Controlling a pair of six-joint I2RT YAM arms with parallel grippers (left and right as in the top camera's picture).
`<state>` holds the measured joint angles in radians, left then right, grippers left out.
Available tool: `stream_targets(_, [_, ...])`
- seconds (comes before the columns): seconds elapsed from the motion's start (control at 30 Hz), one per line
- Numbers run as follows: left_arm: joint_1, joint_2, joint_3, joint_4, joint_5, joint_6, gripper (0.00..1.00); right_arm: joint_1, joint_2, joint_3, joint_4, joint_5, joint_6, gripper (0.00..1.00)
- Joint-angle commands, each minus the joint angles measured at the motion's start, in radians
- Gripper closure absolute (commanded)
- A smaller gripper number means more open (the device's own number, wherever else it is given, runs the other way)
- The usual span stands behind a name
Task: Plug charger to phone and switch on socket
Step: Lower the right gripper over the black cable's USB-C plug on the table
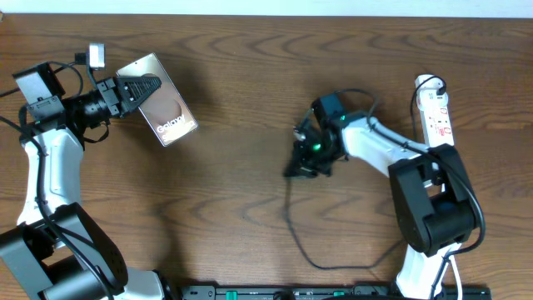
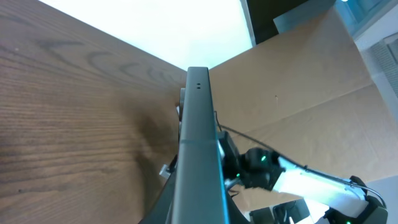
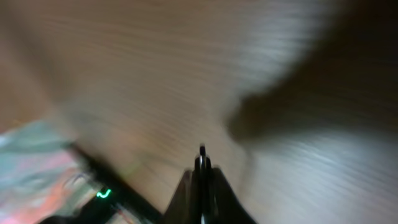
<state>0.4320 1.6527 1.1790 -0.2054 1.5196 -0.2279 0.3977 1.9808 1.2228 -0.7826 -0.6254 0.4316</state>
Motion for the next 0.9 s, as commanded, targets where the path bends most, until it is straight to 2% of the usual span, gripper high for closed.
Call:
stream_targets(0.0, [0.003, -0.023, 0.003, 0.001, 0.052, 0.011, 0.93, 0.005, -0.035, 0.118, -0.123, 0.364, -0.049, 0.99])
stream_targets(0.2, [0.003, -0.023, 0.003, 0.001, 0.051, 0.014, 0.93, 0.045, -0.036, 0.195, -0.267, 0.621, 0.09, 0.99])
stream_targets(0.3, [0.003, -0.023, 0.003, 0.001, 0.051, 0.014, 0.93, 0.065, -0.035, 0.192, -0.274, 0.659, 0.099, 0.99])
stream_targets(0.33, [0.003, -0.023, 0.003, 0.001, 0.051, 0.014, 0.92, 0.07, -0.035, 0.192, -0.273, 0.66, 0.099, 0.96])
stream_targets(0.37, [0.003, -0.023, 0.003, 0.001, 0.051, 0.014, 0.92, 0.073, -0.035, 0.192, -0.27, 0.66, 0.099, 0.87])
stream_targets(0.4, [0.003, -0.023, 0.003, 0.0, 0.051, 0.014, 0.92, 0.076, -0.035, 0.192, -0.267, 0.66, 0.099, 0.74])
stream_targets(0.43, [0.003, -0.023, 0.003, 0.0, 0.051, 0.014, 0.92, 0.082, -0.035, 0.192, -0.264, 0.66, 0.104, 0.52])
stream_targets(0.47, [0.003, -0.023, 0.003, -0.004, 0.051, 0.014, 0.93, 0.085, -0.035, 0.192, -0.265, 0.66, 0.114, 0.36])
stream_targets(0.5, [0.003, -0.023, 0.003, -0.004, 0.051, 0.014, 0.92, 0.087, -0.035, 0.192, -0.266, 0.66, 0.119, 0.25])
stream_targets(0.53, [0.003, -0.023, 0.003, -0.004, 0.051, 0.014, 0.93, 0.089, -0.035, 0.192, -0.267, 0.654, 0.122, 0.18])
stream_targets(0.6, [0.003, -0.023, 0.003, -0.005, 0.051, 0.014, 0.93, 0.093, -0.035, 0.188, -0.269, 0.642, 0.132, 0.12])
stream_targets(0.87, [0.003, -0.023, 0.003, -0.015, 0.051, 0.014, 0.93, 0.132, -0.033, 0.181, -0.285, 0.641, 0.281, 0.08])
